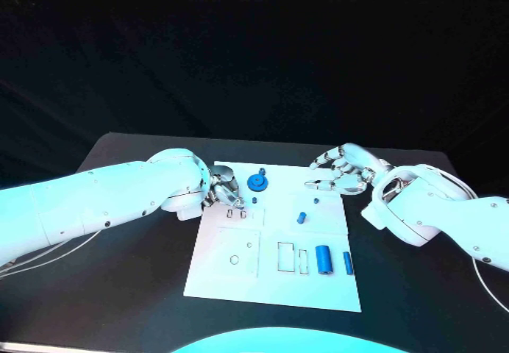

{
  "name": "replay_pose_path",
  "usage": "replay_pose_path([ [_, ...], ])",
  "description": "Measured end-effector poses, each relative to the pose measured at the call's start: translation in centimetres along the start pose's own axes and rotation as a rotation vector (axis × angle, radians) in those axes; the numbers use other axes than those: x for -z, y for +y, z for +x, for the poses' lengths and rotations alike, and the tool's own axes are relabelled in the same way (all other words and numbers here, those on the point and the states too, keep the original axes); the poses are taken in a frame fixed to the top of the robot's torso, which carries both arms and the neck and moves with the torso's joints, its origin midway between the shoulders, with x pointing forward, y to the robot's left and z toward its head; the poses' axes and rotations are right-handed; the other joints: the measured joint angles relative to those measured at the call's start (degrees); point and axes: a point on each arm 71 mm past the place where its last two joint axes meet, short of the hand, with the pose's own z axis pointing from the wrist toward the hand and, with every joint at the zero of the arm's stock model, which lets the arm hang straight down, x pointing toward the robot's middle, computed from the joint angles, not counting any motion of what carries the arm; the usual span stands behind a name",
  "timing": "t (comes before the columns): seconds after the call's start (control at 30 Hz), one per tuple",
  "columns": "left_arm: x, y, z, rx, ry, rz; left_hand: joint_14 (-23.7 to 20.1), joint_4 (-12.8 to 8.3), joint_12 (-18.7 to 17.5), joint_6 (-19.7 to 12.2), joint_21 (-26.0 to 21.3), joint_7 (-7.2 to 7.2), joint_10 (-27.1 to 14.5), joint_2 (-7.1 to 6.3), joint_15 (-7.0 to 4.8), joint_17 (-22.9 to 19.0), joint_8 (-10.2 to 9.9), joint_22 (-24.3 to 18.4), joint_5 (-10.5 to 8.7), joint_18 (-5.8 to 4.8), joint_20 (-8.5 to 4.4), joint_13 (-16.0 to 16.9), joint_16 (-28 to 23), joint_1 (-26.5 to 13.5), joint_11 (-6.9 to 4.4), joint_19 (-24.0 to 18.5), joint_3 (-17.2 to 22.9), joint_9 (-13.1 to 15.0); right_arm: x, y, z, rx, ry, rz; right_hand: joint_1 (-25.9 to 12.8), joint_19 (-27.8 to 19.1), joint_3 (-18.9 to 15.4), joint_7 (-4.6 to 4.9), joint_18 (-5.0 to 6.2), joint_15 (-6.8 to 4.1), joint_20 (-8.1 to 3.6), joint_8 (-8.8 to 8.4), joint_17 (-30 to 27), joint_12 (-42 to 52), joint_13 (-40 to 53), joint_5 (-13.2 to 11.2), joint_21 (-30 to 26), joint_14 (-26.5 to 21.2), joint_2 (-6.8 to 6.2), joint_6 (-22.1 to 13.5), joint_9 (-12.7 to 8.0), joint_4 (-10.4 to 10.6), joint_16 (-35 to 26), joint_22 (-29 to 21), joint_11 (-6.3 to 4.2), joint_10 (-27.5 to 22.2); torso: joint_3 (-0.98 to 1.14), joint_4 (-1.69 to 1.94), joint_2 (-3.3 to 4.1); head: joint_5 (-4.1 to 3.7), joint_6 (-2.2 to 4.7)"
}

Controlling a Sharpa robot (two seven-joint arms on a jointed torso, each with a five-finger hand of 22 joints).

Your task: Assemble the parts on the task board

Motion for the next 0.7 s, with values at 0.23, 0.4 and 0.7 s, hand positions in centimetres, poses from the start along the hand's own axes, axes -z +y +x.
replay_pose_path([
  [0.23, -0.2, -0.1, 0.5, -0.037, -0.012, -0.003, 0.21, 0.0, 0.19, 0.49, 0.0, -0.07, 0.36, 0.01, -0.21, 0.0, 0.27, 0.22, 0.0, 0.01, -0.11, 0.15, 0.0, -0.45, -0.04, 0.11, 0.0, 0.0, 0.0, 0.0, 0.0, 0.0, 0.0, 0.0, 0.0, 0.0, 0.0, 0.0, 0.0, 0.0, 0.0, 0.0, 0.0, 0.0, 0.0, 0.0, 0.0, 0.0, 0.0, 0.0, 0.0, 0.0, 0.0, 0.0, 0.0, 0.0, -0.04, -0.05, 0.07, 0.05, -0.22],
  [0.4, -0.3, -0.3, 0.8, -0.054, -0.011, -0.002, 0.21, -1.5, 0.21, 0.51, 0.0, -0.08, 0.62, -0.28, -0.21, 0.0, 0.28, 0.36, -0.01, 0.01, -0.2, 0.31, 0.0, -1.34, -0.19, 0.2, 1.18, 0.0, 0.0, 0.0, 0.0, 0.0, 0.001, 0.0, 0.0, 0.0, 0.0, 0.0, 0.0, 0.0, 0.0, 0.0, -0.01, 0.0, -0.01, 0.0, 0.0, 0.0, 0.0, 0.0, 0.0, 0.0, 0.0, -0.01, 0.0, 0.0, -0.06, -0.06, 0.1, -0.06, -0.4],
  [0.7, -0.4, -0.6, 1.1, -0.071, -0.011, 0.001, 0.0, -1.76, 0.85, 1.14, 0.4, -0.31, 1.35, -0.16, -0.41, 0.0, 0.28, 1.28, -0.01, 0.01, -0.3, 1.01, -0.01, -1.66, -0.52, 0.72, 0.96, 0.0, 0.1, -0.1, 0.0, 0.001, 0.002, 0.003, 0.22, 0.0, 0.0, -0.18, 0.0, 0.0, 0.0, 0.24, -0.01, 0.0, -0.01, 0.0, 0.0, 0.0, 0.22, 0.18, -0.05, 0.0, 0.0, -0.01, 0.0, 0.0, -0.07, -0.05, 0.12, -0.42, -0.58],
])
